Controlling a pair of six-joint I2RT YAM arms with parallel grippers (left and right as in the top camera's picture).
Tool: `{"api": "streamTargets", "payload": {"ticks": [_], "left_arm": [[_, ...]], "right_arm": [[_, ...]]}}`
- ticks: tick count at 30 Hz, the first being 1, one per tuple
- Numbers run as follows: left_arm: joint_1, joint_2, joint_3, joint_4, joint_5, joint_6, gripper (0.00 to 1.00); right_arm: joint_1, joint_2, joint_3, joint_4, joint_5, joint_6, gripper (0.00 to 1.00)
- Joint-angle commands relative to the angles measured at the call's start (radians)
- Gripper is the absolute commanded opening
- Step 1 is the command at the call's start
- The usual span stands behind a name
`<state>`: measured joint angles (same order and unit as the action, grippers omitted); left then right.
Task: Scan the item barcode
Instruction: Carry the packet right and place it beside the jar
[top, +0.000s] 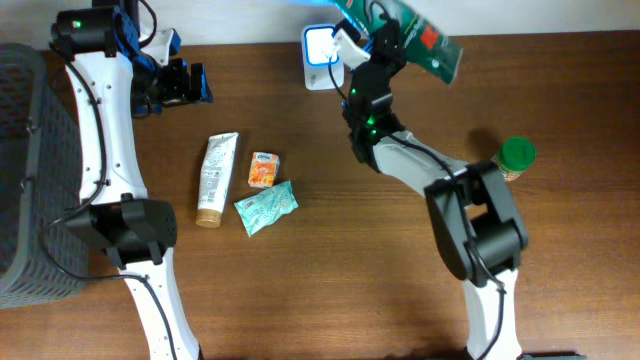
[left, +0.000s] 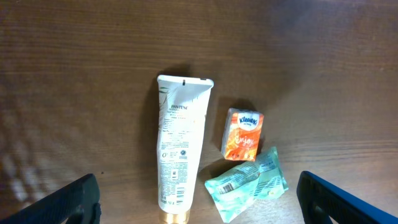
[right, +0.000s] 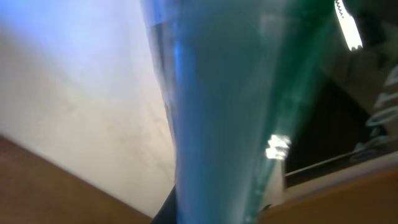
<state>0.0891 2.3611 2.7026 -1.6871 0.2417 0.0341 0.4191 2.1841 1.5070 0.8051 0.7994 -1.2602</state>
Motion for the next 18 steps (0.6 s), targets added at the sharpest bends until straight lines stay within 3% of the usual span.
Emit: {"api": "streamTargets", "payload": {"ticks": [1,7,11,15,18], "left_arm": [[0.001,-0.023,0.018,-0.001,-0.003,0.005,0.99],[0.001,-0.023,0.018,-0.001,-0.003,0.005,0.99],[0.001,-0.023,0.018,-0.001,-0.003,0.005,0.99],[0.001,-0.023,0.018,-0.001,-0.003,0.005,0.99],[0.001,-0.023,0.018,-0.001,-0.003,0.005,0.99]], "right_arm": [[0.012,-0.181,0.01,-0.268,-0.046,0.166,0.04],[0.012,-0.487,0.01,-0.87,-0.248,0.735,0.04],[0.011,-0.661,0.01,-1.284,-0.61,1.17,0.04],[-0.013,-0.702,0.006,-1.728,-0.796,1.402,0.04],[-0.078,-0.683,-0.047,-1.889,-0.816,1.427,0.04]]}}
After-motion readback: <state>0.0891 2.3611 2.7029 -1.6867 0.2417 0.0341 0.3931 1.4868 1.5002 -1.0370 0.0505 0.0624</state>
